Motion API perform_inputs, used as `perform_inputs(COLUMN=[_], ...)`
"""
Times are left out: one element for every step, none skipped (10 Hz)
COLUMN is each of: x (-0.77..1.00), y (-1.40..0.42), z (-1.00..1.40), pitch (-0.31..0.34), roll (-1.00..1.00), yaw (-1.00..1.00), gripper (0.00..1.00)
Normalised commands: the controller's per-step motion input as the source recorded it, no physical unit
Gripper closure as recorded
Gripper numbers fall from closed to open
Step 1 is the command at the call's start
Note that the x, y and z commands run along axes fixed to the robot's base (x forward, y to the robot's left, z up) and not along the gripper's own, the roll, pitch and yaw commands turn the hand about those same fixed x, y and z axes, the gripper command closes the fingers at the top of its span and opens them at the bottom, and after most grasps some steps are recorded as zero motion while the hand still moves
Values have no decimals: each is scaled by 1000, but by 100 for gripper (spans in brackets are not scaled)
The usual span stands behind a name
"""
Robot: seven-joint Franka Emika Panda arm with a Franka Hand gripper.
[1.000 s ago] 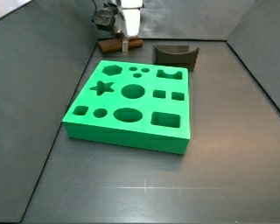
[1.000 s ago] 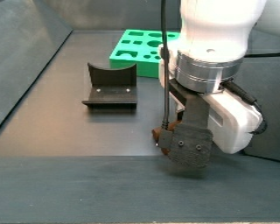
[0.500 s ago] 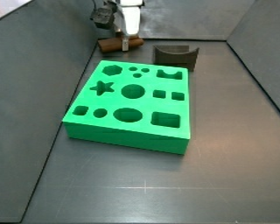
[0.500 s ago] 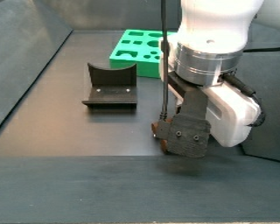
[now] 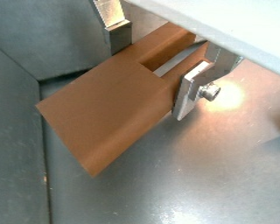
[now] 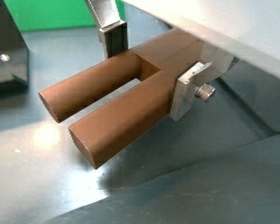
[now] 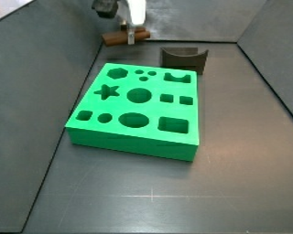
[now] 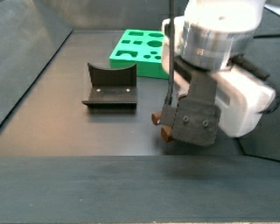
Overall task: Pick up the square-circle object. Move up. Place the square-circle object on the fixture. Regrasp the square-circle object. Move to above the board. Insert the square-circle object.
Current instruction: Move up, then place the square-circle object on the fixture.
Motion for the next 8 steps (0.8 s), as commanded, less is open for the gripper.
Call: perform_inputs(x=[-4,-10,0,-4,-12,-18,-19,-19], y=[-1,-7,0,-4,-3,-4,-4,-6], z=[338,231,1000,1000,1000,1000,1000,1000], pitch=[137,140,0,7,26,59,75,101], roll=[54,77,0,15,31,46,53,69], yaw=[-17,-6,0,11,11,7,9,16], gripper=[100,100,100,100,100,100,100,100])
